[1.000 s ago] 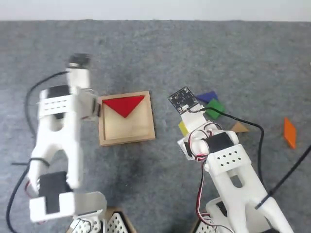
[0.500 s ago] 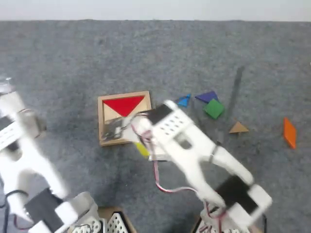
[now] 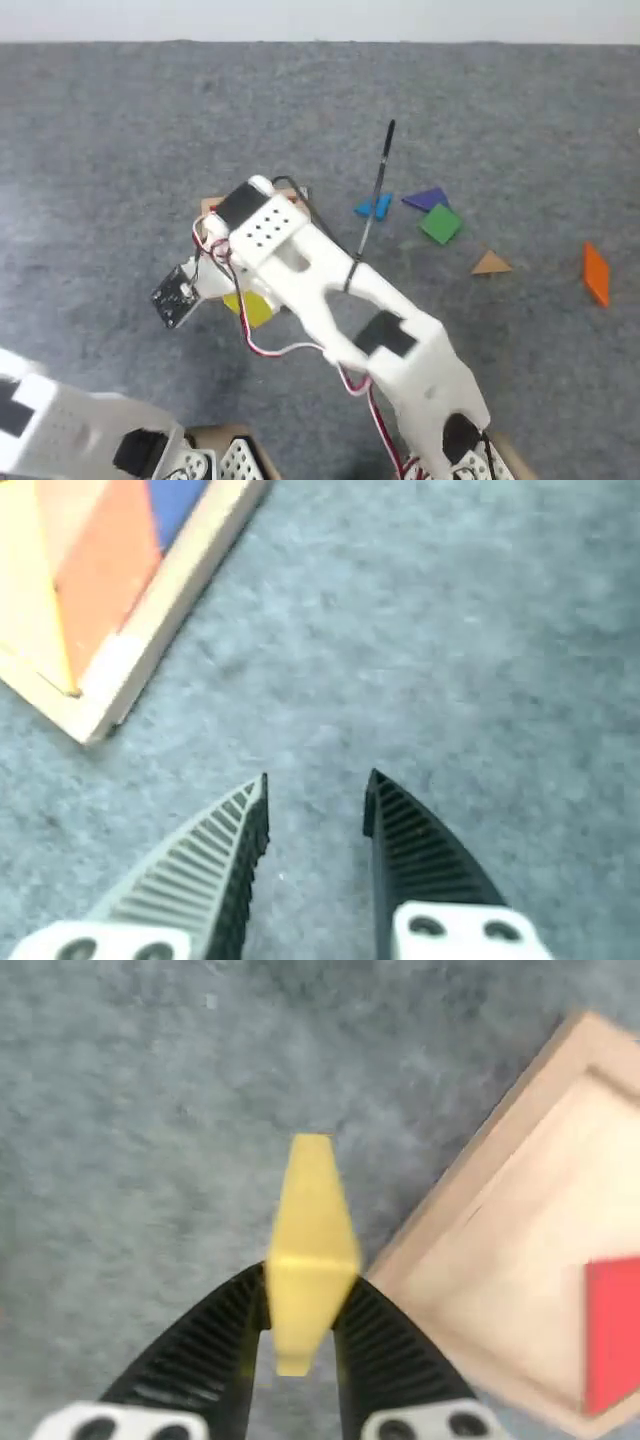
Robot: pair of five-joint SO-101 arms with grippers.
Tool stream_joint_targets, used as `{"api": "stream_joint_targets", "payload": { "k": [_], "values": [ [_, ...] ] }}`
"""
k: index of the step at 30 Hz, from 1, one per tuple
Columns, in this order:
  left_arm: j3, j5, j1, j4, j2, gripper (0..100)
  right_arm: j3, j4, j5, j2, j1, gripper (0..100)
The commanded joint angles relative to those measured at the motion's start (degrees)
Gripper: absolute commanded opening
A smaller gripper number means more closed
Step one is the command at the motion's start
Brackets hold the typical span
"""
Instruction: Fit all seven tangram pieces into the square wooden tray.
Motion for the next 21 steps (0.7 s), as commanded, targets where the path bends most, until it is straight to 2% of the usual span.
{"api": "stream_joint_targets", "payload": {
  "k": [1,8,13,21],
  "values": [
    [-3.56,-0.7,0.0,-1.05,-1.32,16,-11.69,2.15,1.76,4.44,3.21,0.6],
    [4.97,-0.79,5.98,-1.67,-10.81,16,-29.98,2.07,1.41,14.99,5.85,0.6],
    [14.64,-0.79,8.09,-6.95,-18.64,16,-32.88,2.33,1.67,18.24,5.58,0.6],
    [22.81,-0.79,9.41,-9.93,-26.29,16,-32.79,2.42,12.66,18.24,1.63,0.6]
  ]
}}
